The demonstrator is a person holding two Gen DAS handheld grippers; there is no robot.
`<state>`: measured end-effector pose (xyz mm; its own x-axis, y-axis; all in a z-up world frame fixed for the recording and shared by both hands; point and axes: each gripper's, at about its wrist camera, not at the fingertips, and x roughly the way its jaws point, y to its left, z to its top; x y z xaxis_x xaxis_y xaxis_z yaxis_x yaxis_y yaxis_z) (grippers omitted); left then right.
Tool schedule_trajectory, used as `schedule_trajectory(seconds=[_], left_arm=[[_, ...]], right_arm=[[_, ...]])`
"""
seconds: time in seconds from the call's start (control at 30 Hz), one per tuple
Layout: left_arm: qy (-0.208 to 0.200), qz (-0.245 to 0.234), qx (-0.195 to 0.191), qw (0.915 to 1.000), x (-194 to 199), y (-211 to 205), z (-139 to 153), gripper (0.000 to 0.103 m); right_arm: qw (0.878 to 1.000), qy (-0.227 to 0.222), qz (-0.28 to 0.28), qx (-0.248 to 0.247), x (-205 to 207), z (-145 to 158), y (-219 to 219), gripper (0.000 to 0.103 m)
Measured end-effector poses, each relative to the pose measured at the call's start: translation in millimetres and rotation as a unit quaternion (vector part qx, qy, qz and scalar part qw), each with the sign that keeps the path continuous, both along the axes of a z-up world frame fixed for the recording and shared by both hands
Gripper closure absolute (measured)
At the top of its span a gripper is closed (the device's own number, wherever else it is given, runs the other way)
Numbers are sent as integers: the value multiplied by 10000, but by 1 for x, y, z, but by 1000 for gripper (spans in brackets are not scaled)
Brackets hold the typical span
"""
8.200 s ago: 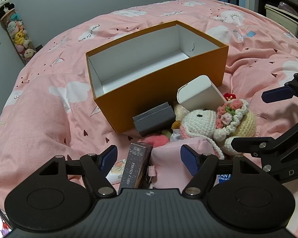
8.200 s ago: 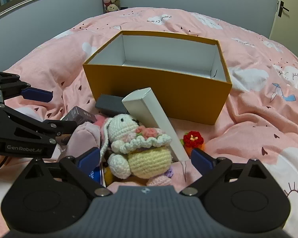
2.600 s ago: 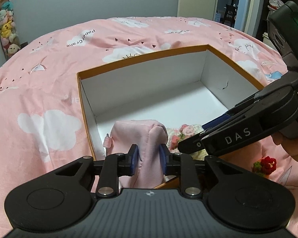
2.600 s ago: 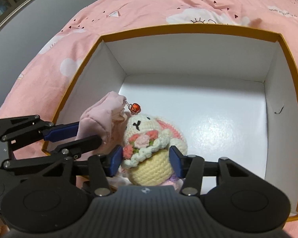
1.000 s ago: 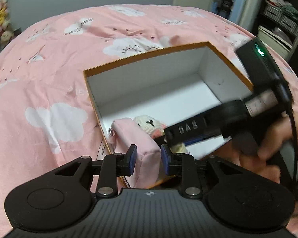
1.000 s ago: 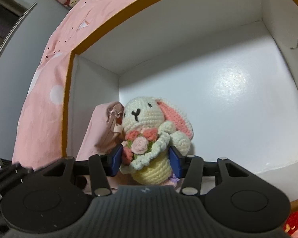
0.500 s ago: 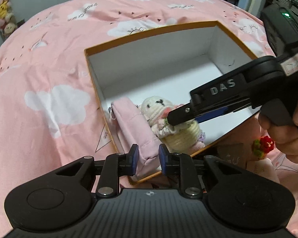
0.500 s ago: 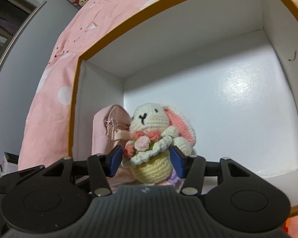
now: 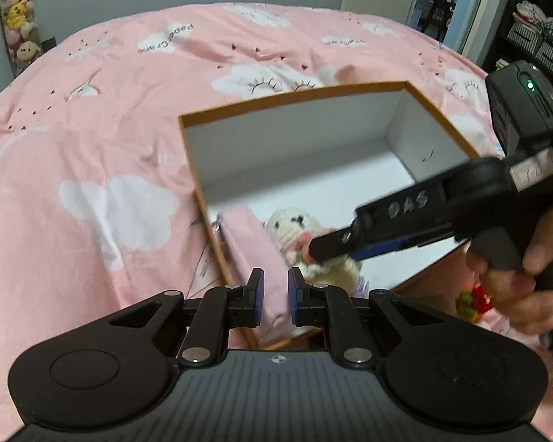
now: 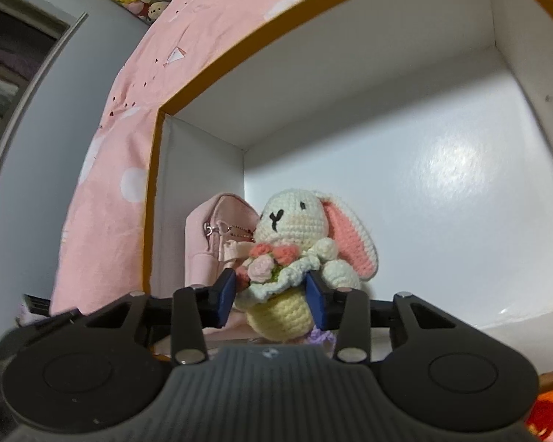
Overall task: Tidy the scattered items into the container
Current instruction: 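Lower the bunny and pouch into the box and open both tools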
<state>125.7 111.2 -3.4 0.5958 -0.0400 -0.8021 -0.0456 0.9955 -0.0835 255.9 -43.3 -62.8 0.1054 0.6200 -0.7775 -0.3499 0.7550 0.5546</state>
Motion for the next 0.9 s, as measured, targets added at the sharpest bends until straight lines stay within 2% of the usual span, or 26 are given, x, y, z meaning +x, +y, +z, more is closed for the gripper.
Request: schedule_trajectory(seconds=[0.13,0.27,0.47,0.63,0.9], left_arm=[[157,-1,325,9993,13,-10,-8,91],[280,-9,315,9991,15,-11,-15,91],[413,-11,359,9985,15,-12,-25,91],[311,58,254,9992,12,-9,-25,91],[117,47,311,9994,1,-12,-13,88]], right_arm=[[9998,-131,99,-72,-1,1,0,54],[9997,-181,133,-75,-1,0,-1,55],[9997,111,200,112,2,-13,1,59],[9994,-152,310,-34,-2,-11,8,58],[9984,-420,353,-116,-2,0,6,54]])
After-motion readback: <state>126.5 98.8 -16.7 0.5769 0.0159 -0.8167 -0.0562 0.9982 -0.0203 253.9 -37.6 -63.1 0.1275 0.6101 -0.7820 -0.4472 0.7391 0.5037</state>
